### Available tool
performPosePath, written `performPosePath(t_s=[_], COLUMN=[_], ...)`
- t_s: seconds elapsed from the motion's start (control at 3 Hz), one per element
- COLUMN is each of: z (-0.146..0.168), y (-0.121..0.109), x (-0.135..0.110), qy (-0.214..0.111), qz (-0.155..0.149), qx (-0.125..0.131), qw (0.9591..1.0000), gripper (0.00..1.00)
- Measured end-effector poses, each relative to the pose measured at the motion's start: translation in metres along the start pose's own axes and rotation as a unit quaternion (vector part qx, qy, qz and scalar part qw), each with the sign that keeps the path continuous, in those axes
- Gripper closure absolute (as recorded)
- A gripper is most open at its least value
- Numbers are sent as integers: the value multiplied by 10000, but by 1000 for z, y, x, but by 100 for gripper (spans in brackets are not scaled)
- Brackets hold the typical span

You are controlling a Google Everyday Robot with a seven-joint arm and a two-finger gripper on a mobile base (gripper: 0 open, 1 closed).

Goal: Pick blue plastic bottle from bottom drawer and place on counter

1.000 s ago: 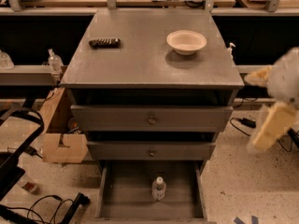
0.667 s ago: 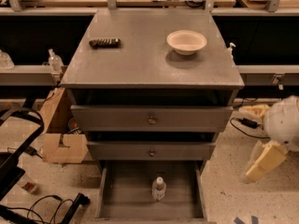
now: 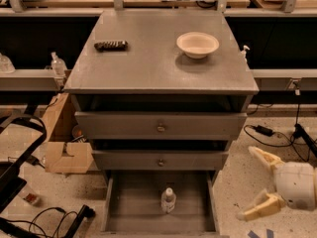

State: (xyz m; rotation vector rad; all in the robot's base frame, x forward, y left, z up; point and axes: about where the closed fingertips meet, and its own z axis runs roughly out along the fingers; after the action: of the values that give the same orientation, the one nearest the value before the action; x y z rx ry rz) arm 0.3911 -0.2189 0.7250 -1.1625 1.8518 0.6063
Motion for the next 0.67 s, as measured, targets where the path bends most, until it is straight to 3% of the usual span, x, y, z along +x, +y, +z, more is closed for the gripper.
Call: performPosePath(t_s=[0.33, 0.67], z=[-19, -19], y=[3, 3], x=[21, 21], qy=[-210, -211], qz=[-31, -31], qx=[261, 260], qw=[9994, 9994], gripper=[0, 0])
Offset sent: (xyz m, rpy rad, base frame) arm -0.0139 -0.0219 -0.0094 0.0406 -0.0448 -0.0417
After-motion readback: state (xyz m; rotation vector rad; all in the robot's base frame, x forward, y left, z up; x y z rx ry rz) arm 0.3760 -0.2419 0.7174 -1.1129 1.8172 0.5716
